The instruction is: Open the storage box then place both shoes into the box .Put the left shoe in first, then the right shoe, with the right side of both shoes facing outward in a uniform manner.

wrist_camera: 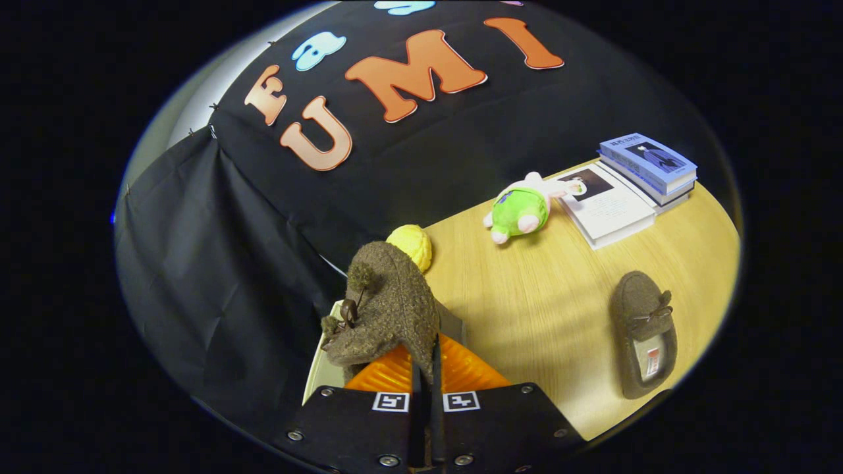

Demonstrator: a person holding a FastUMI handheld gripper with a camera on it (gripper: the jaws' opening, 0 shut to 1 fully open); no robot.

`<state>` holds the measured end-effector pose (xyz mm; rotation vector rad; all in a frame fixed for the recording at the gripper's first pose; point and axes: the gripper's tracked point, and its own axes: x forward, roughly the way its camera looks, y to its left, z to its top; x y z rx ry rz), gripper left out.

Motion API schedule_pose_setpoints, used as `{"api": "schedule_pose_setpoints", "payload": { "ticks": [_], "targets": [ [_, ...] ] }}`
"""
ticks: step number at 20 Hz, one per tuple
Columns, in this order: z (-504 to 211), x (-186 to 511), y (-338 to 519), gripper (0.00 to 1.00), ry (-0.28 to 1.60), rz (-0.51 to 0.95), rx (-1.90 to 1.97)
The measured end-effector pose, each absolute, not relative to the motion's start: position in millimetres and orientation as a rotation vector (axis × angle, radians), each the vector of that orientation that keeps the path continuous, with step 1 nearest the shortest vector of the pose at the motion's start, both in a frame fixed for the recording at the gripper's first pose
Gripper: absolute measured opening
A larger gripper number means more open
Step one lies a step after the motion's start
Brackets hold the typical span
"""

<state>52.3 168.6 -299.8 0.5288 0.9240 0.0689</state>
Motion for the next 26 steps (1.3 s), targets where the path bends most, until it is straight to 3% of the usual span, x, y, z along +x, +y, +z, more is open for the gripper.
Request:
{"api": "schedule_pose_setpoints", "payload": {
  "ticks": [9,22,25,26],
  "targets": [
    [-328.6,73.8,253.5,0.05,1.014,0.111,0.595],
    [-404.2,49.3,321.6,0.06,1.240,0.072,0.587],
    [-411.4,47.3,329.7,0.15,1.267,0.057,0.606],
    [-417.7,43.7,332.5,0.23,1.288,0.056,0.617]
  ]
}}
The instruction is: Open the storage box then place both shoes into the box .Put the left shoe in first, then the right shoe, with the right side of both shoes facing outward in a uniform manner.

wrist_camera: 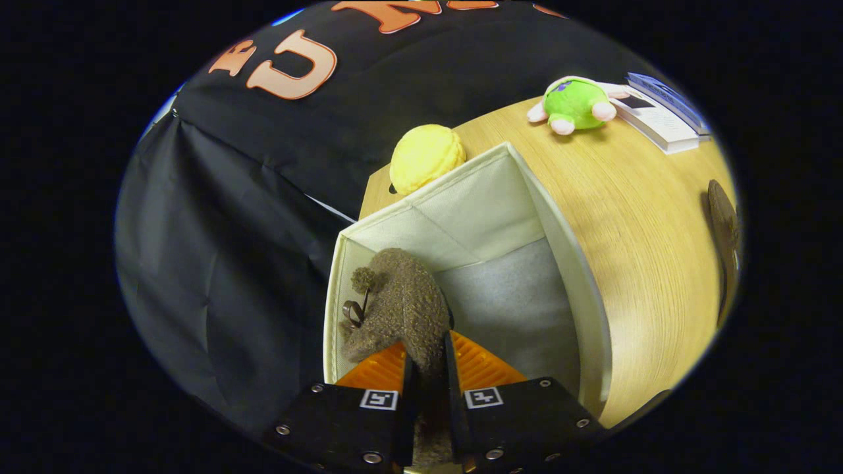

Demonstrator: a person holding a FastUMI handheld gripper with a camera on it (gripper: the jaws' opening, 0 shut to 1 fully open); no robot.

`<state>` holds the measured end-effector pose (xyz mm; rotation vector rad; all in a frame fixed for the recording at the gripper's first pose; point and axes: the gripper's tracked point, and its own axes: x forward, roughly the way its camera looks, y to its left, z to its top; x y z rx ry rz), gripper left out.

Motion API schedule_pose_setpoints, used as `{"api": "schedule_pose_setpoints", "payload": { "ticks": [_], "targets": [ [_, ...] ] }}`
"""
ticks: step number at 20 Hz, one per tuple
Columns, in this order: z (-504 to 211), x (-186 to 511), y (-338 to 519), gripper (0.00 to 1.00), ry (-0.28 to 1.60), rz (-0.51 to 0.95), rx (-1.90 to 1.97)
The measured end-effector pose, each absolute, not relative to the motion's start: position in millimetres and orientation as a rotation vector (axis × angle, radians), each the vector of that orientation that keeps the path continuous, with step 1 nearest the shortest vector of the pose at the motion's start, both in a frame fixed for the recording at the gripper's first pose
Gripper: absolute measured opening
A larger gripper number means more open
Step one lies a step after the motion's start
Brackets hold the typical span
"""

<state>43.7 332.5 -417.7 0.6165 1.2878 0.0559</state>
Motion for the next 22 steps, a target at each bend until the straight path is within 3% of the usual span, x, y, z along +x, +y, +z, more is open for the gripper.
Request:
{"api": "schedule_pose_setpoints", "payload": {
  "ticks": [5,6,7,13,16,22],
  "targets": [
    [-418.6,35.3,348.9,0.41,1.361,0.121,0.725],
    [-410.1,35.0,347.6,0.51,1.353,0.144,0.731],
    [-403.6,34.5,346.9,0.55,1.344,0.167,0.734],
    [-343.7,28.8,316.7,0.68,1.195,0.304,0.707],
    [-320.8,26.8,276.1,0.83,1.091,0.303,0.644],
    [-305.2,16.6,176.7,0.96,0.968,0.187,0.530]
  ]
}}
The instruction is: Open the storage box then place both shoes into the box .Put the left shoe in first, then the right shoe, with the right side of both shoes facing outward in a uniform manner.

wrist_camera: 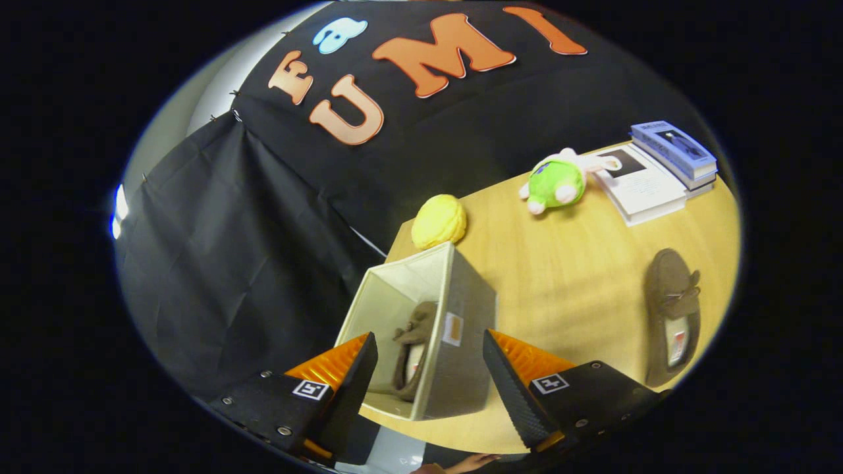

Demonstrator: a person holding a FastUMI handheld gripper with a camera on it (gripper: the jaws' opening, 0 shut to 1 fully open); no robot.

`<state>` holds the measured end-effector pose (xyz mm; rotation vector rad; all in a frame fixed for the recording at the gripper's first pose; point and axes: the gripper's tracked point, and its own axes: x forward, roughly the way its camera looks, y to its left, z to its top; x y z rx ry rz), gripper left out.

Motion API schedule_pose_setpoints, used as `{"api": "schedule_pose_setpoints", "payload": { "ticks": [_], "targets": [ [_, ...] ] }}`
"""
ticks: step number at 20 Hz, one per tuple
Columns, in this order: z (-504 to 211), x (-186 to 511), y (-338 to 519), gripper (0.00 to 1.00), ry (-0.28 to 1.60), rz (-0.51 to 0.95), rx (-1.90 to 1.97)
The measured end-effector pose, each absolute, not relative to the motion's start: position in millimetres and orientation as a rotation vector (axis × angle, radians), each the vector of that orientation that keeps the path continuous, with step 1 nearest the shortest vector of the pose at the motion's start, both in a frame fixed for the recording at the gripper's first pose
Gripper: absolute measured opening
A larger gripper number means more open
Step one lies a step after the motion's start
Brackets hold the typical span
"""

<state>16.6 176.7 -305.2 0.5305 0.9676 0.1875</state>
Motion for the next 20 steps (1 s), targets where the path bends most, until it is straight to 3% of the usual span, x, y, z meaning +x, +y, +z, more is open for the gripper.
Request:
{"api": "schedule_pose_setpoints", "payload": {
  "ticks": [9,20],
  "targets": [
    [-334.4,-18.0,36.4,0.97,0.937,-0.041,0.341],
    [-391.5,-58.9,-66.2,0.93,1.041,-0.221,0.319]
  ]
}}
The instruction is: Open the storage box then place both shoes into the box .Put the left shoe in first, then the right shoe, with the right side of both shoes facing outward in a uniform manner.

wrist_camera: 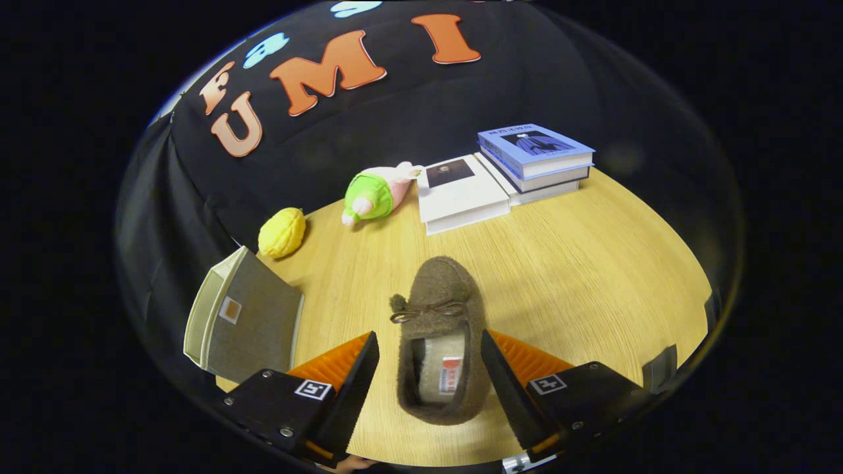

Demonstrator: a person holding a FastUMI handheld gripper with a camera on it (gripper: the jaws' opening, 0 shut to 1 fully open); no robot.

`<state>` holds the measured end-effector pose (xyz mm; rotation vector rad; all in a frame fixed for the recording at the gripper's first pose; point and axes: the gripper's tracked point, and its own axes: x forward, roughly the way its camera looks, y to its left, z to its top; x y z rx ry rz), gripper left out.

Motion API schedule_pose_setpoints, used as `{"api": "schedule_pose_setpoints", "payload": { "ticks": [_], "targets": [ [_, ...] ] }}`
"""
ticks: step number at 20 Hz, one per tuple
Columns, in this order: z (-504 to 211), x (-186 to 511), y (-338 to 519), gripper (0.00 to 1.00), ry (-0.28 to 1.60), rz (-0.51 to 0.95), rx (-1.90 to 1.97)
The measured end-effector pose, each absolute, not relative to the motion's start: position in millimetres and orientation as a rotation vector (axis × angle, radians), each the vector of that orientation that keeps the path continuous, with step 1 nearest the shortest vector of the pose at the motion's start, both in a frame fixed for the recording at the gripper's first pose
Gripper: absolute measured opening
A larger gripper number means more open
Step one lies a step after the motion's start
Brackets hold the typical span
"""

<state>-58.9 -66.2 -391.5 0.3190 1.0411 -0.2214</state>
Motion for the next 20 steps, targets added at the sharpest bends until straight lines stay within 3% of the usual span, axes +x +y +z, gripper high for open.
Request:
{"api": "schedule_pose_setpoints", "payload": {
  "ticks": [7,9,13,16,20],
  "targets": [
    [-434.6,-70.6,-81.9,0.81,1.143,-0.247,0.330],
    [-443.8,-69.4,-88.0,0.74,1.158,-0.270,0.336],
    [-458.1,-60.9,-95.7,0.55,1.152,-0.323,0.367],
    [-466.7,-58.4,-93.5,0.33,1.154,-0.345,0.422],
    [-465.4,-56.4,-101.1,0.11,1.140,-0.393,0.440]
  ]
}}
